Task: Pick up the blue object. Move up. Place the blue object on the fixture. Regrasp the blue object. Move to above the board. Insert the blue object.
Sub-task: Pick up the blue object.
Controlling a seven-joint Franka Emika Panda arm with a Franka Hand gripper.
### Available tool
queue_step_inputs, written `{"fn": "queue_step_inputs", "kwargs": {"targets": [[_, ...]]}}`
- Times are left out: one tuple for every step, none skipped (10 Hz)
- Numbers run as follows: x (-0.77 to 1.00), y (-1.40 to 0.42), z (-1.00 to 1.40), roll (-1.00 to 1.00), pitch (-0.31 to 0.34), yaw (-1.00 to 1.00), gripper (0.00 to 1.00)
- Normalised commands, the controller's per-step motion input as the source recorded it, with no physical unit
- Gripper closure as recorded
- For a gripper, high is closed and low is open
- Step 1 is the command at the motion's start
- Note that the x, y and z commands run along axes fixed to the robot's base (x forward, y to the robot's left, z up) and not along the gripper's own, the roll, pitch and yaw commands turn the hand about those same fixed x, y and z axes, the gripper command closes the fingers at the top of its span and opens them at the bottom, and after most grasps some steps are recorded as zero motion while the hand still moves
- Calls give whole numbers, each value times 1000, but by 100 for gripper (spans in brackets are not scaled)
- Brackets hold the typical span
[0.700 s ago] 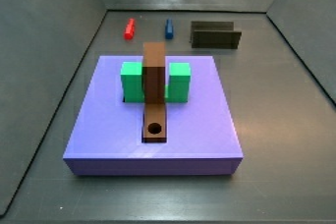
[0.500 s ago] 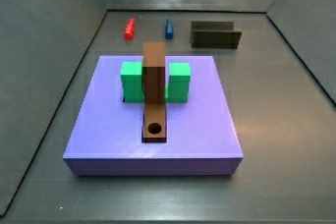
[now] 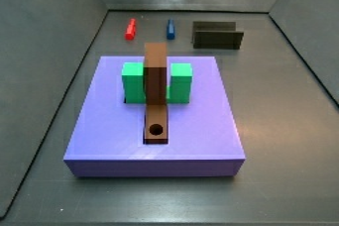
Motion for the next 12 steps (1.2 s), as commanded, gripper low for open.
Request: {"fn": "queue_step_inputs", "kwargs": {"targets": [[671, -377, -1000, 0, -23, -131, 0], [483, -111, -1000, 0, -1, -54, 0], [14, 14, -1000, 0, -50, 0, 0], [-17, 114, -911, -40, -74, 51, 0], [0, -157, -614, 0, 0, 0, 0], [-51, -100, -549, -6, 0, 0, 0], [-6, -186, -409, 6, 0, 0, 0], [-14, 0, -323, 43, 0, 0, 0], [-89, 0, -260, 80, -17, 26, 0], [-120, 0, -200, 103, -10, 9, 0], [-129, 0, -274, 83, -24, 9, 0], [-94, -80, -166, 101, 0, 0, 0]]}}
